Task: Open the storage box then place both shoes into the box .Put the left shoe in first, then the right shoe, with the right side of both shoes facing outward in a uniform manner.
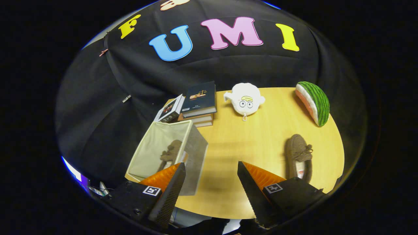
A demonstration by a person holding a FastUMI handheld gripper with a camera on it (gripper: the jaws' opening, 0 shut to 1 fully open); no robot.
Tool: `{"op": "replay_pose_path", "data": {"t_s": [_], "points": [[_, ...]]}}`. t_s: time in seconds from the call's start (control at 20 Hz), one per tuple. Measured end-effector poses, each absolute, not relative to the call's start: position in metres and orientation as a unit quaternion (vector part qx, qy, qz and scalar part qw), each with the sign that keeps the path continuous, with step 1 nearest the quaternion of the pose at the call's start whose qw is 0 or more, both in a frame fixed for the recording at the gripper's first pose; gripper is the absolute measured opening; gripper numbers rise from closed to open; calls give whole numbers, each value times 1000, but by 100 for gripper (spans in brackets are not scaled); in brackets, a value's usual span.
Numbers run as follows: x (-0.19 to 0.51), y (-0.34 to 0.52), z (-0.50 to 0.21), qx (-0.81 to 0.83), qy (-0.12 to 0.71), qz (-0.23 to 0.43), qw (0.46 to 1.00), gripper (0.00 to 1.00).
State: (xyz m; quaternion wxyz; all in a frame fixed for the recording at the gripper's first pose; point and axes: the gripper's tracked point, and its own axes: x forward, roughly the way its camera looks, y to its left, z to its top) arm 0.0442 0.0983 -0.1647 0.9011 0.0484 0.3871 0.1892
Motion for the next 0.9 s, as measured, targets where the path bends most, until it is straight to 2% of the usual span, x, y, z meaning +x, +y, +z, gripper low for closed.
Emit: {"op": "replay_pose_path", "data": {"t_s": [0.45, 0.65, 0.9], "points": [[51, -93, -234, -20, 431, 80, 899, 99], [67, -142, -261, -36, 458, 59, 886, 99], [97, -165, -297, -25, 472, 65, 879, 99]]}}
